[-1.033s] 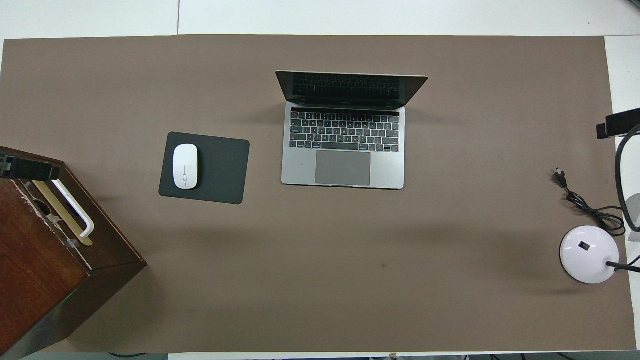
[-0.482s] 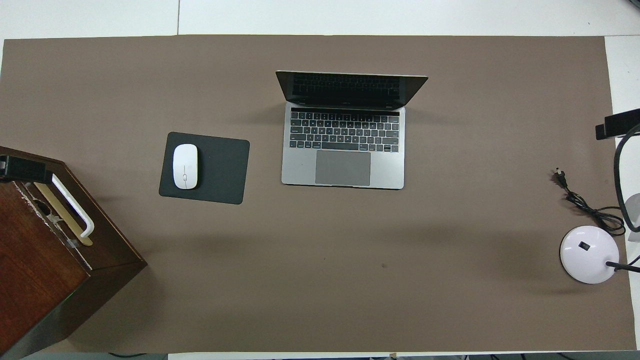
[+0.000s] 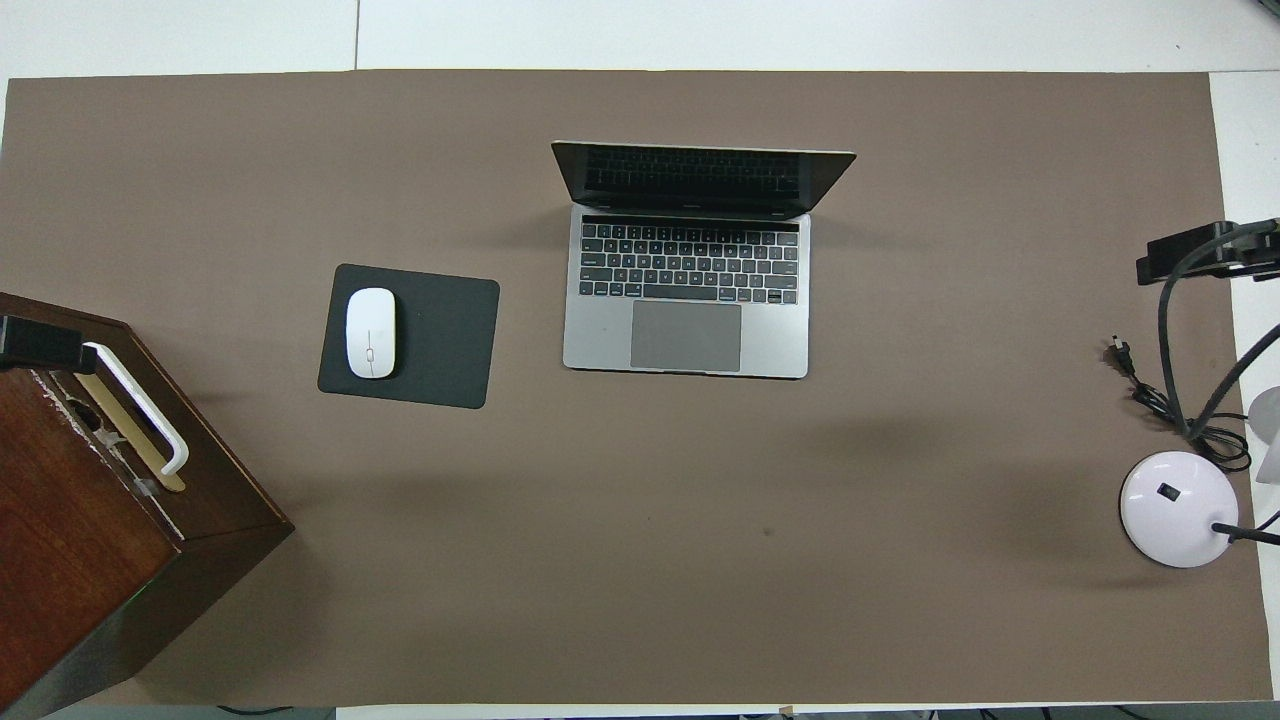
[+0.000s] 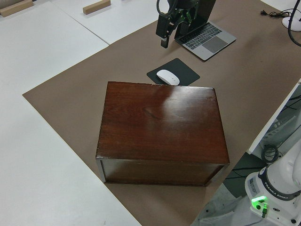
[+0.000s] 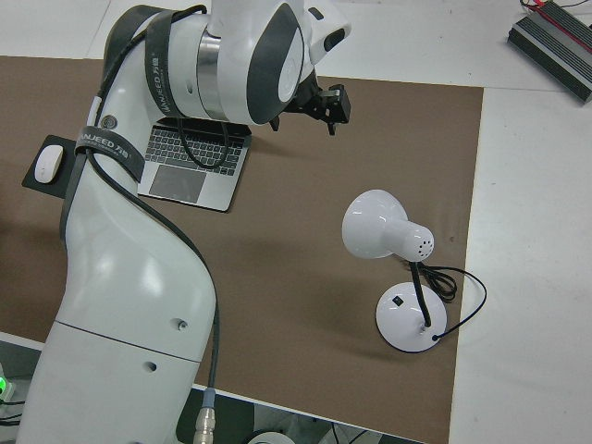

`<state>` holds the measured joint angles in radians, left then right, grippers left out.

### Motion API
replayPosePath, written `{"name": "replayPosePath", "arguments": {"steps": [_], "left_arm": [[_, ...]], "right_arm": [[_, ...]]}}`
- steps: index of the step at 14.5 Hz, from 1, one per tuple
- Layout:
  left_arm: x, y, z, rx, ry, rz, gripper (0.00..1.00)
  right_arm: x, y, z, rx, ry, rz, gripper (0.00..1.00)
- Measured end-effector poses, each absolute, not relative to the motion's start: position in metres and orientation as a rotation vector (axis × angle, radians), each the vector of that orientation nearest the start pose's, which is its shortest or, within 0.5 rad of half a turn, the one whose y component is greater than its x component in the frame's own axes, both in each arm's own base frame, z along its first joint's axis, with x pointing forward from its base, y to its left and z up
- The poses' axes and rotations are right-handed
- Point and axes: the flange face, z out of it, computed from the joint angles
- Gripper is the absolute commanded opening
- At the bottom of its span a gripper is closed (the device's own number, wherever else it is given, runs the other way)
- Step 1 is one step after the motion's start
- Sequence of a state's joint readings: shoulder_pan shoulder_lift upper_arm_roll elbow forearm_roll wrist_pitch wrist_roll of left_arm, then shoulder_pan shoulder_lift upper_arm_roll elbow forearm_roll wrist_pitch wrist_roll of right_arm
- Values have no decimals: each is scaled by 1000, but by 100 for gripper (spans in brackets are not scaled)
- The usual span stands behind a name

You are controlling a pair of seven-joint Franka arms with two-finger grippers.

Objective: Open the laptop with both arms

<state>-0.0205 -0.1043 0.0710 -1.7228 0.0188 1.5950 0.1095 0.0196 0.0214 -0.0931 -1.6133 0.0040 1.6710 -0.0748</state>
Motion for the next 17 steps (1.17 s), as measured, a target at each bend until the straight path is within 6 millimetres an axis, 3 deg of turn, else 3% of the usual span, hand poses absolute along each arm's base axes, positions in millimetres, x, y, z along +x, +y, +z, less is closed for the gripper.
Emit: {"name": "replayPosePath", "arguments": {"steps": [17], "left_arm": [[522, 15, 611, -3126, 59, 38, 100]], "right_arm": [[568, -41, 599, -3142, 0, -59, 100]]}}
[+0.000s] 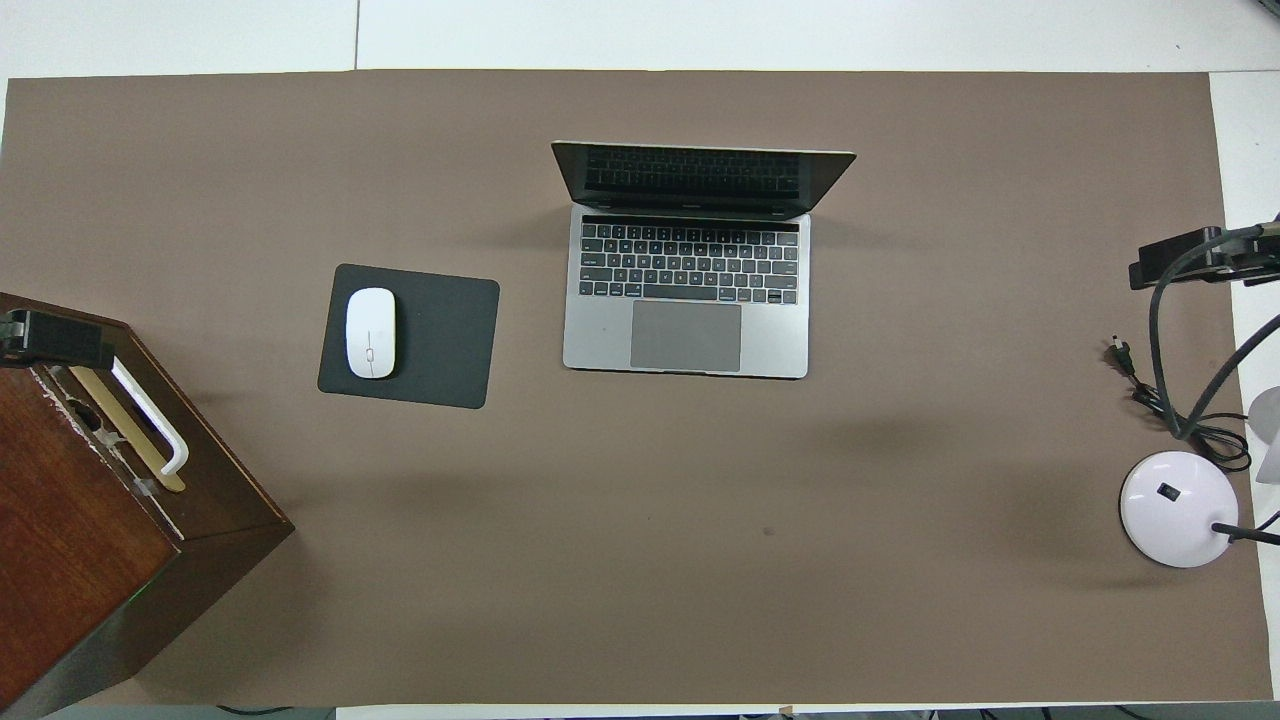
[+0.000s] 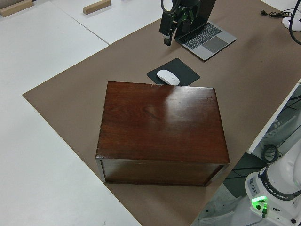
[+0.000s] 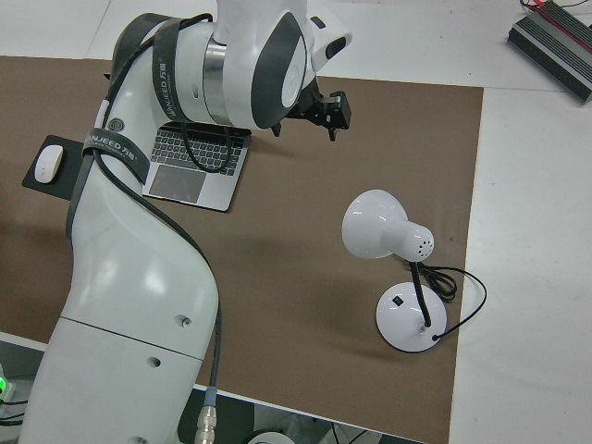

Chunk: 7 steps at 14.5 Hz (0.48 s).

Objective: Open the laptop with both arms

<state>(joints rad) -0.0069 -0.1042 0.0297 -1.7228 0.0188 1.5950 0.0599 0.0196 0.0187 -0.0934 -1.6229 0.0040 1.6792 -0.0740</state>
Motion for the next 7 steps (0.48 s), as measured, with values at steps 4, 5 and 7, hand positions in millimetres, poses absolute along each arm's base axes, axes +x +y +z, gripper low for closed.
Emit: {"name": "replayPosePath", "arguments": {"steps": [4, 5, 7], "left_arm": [[522, 15, 611, -3126, 59, 38, 100], [522, 15, 611, -3126, 59, 38, 100], [522, 14, 611, -3128, 58, 38, 100]], "right_arm": [[568, -41, 599, -3142, 0, -63, 100], [568, -41, 600, -3142, 0, -70, 100], [569, -41, 600, -3142, 0, -74, 100]]}}
